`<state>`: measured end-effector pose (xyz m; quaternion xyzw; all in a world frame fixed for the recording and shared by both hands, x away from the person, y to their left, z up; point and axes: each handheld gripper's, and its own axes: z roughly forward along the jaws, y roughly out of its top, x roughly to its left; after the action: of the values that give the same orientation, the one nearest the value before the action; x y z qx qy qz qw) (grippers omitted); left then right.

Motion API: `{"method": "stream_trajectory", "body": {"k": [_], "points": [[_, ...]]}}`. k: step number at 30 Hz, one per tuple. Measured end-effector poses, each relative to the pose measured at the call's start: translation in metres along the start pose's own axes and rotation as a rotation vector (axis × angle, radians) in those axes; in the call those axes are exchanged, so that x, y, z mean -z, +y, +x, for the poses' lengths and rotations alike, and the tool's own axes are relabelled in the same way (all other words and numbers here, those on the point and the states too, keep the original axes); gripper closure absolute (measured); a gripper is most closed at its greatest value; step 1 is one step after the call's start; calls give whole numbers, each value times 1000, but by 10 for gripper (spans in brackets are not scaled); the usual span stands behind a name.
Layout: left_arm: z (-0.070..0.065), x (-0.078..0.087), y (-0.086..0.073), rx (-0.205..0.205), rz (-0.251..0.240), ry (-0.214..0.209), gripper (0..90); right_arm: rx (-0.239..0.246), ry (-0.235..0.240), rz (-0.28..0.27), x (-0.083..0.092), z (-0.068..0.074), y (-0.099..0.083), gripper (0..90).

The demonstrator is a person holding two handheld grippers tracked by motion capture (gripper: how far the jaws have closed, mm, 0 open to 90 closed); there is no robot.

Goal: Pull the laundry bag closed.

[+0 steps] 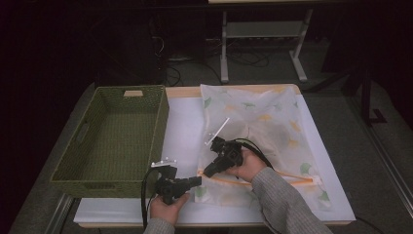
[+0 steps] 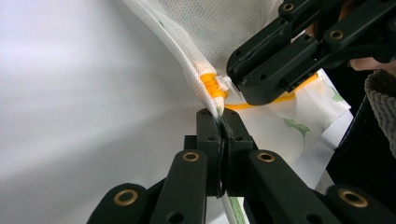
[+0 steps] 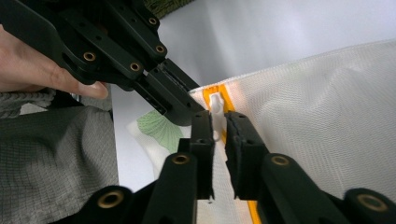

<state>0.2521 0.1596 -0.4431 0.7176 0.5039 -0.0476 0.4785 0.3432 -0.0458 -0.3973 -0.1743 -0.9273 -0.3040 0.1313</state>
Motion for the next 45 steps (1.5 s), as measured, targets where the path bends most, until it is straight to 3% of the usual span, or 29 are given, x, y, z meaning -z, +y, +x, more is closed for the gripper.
{"method": "stream_trajectory", "body": {"k": [6,15,19,33,38,45], "points": [[-1,-1,0,3,0,-4,878,9,-3,-10,0,2,2,877],[0,4,2,5,-27,1,878,-19,31,-3,-2,-1,-3,765],[0,2,1,6,-19,-6,878,-14,20,7,-4,-3,-4,817],[0,0,0,5,-6,-5,878,9,-20,-6,-1,0,-7,827],[1,-1,-1,-2,3,2,878,-2,9,-23,-1,-2,-7,809],[0,-2,-2,-2,7,0,878,-4,1,-10,-3,-3,-7,827]]}}
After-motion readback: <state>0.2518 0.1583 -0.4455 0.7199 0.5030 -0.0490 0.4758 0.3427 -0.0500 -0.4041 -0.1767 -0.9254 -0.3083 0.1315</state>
